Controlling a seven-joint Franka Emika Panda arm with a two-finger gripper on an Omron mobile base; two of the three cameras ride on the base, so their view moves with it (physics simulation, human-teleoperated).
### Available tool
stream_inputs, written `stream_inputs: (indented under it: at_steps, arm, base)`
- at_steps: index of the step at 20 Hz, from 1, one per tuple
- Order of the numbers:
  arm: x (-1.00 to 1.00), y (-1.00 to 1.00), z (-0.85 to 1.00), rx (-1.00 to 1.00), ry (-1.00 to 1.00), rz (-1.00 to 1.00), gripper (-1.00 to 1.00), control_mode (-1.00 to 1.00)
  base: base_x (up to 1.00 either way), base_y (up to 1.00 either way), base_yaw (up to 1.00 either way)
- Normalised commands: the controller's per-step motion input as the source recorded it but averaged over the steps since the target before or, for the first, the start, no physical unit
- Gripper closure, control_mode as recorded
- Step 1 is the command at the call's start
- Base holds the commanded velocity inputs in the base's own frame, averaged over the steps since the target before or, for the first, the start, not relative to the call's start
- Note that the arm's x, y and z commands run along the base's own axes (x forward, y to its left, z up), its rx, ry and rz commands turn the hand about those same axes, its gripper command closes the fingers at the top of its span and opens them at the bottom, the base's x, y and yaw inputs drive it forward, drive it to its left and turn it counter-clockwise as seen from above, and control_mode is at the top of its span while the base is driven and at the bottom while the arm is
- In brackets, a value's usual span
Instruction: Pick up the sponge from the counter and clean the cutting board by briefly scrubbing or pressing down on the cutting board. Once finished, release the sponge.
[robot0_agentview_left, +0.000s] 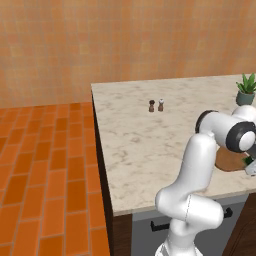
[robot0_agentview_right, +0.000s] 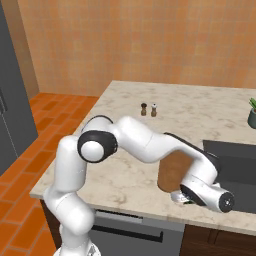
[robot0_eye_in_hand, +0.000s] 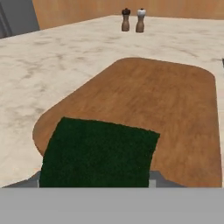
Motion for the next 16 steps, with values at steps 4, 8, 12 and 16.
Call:
stream_inputs:
  at_steps: [4,8,12,16]
  arm:
    - [0.39,-0.13,0.52,0.0,-0.01,-0.07,1.0,-1.0]
    - [0.23,-0.2,0.18,0.03,0.0,-0.01,1.0,-1.0]
    - [0.13,-0.02,-0.26,0.02,0.0,0.0,1.0,-1.0]
    - [0.21,0.03,-0.35,0.0,0.0,-0.01,1.0,-1.0]
  base:
    - [0.0,0.0,0.0]
    - [0.0,0.0,0.0]
    - [0.0,0.0,0.0]
    - [0.0,0.0,0.0]
